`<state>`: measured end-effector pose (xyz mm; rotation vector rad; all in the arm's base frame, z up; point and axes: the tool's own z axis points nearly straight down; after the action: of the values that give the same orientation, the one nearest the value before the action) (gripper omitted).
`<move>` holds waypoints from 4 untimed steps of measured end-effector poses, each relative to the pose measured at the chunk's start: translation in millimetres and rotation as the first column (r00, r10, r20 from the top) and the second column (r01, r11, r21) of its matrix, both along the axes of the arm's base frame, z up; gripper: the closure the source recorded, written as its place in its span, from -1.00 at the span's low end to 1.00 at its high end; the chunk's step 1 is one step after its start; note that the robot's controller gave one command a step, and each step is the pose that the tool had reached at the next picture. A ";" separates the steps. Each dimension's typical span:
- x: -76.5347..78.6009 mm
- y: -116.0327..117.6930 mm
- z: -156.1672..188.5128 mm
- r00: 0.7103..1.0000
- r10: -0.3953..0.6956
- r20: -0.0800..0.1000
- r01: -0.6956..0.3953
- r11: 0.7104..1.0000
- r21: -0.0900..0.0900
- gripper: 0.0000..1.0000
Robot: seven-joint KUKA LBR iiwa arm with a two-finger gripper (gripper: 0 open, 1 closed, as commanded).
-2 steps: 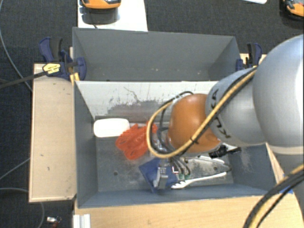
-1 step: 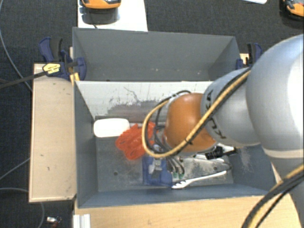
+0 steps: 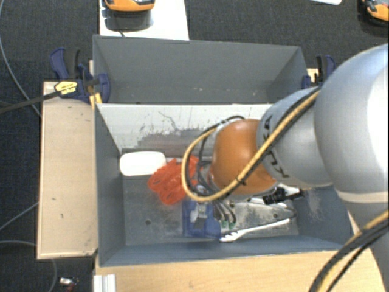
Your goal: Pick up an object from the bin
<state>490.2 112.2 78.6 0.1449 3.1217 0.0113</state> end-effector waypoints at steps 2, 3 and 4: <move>0.0 -0.1 0.0 1.000 -0.006 0.000 0.006 1.000 0.000 1.00; 0.1 -0.1 0.0 1.000 -0.009 0.000 0.009 1.000 0.000 1.00; 0.1 -0.2 0.0 1.000 -0.012 0.000 0.012 1.000 0.000 1.00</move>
Offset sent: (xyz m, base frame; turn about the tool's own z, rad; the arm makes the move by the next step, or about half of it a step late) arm 0.0000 0.0000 0.0000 0.0000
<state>490.3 112.0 78.5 0.1630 3.1205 0.0117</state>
